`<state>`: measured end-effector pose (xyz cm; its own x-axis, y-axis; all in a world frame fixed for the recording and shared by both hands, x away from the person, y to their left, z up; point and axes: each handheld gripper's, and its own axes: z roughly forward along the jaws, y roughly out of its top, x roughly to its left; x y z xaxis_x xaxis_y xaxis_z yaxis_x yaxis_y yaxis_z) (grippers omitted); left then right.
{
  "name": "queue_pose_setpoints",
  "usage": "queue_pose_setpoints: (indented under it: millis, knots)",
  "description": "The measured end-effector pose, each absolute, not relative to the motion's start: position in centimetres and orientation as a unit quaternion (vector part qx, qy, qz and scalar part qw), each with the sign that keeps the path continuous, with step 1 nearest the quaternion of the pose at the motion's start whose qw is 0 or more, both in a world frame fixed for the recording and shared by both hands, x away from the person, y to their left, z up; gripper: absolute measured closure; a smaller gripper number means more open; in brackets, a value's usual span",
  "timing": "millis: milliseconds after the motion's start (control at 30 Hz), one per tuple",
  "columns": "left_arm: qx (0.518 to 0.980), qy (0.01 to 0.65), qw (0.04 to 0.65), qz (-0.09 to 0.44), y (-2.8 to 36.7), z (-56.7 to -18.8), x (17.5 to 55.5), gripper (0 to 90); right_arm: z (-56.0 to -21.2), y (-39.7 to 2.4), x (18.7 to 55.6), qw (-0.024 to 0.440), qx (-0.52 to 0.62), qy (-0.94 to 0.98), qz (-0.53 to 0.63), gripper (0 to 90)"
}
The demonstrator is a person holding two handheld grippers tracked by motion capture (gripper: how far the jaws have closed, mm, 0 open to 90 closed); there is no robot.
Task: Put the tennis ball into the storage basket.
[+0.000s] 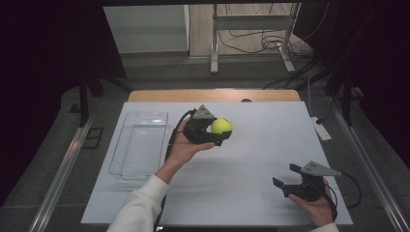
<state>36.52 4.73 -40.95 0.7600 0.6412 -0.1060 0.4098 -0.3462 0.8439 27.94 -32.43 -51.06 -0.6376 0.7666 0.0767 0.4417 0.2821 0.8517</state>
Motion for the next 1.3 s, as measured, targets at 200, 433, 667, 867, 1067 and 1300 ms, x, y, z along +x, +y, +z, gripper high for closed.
queue_pose_setpoints:
  millis: [200,433,667,867,1067,1300]
  knots:
    - [0.805,0.33,0.476,0.127,5.6,-40.8,36.6,27.2,-51.1,-32.4,28.0,0.178,0.387,0.781,0.457,10.1]
    - [0.801,0.336,0.478,0.131,6.3,-40.8,36.6,27.2,-51.1,-32.4,28.0,0.179,0.387,0.782,0.455,10.1]
    - [0.796,0.343,0.48,0.136,7.2,-40.7,36.6,27.2,-51.1,-32.4,28.0,0.18,0.388,0.781,0.454,10.0]
    - [0.794,0.347,0.479,0.14,7.7,-40.6,36.6,27.2,-51.1,-32.4,28.0,0.179,0.388,0.781,0.456,10.0]
    - [0.792,0.354,0.477,0.145,8.4,-40.5,36.8,27.2,-51.1,-32.4,28.0,0.179,0.387,0.781,0.457,10.0]
    - [0.789,0.358,0.476,0.149,8.9,-40.5,36.8,27.2,-51.1,-32.4,28.0,0.18,0.387,0.781,0.456,10.0]
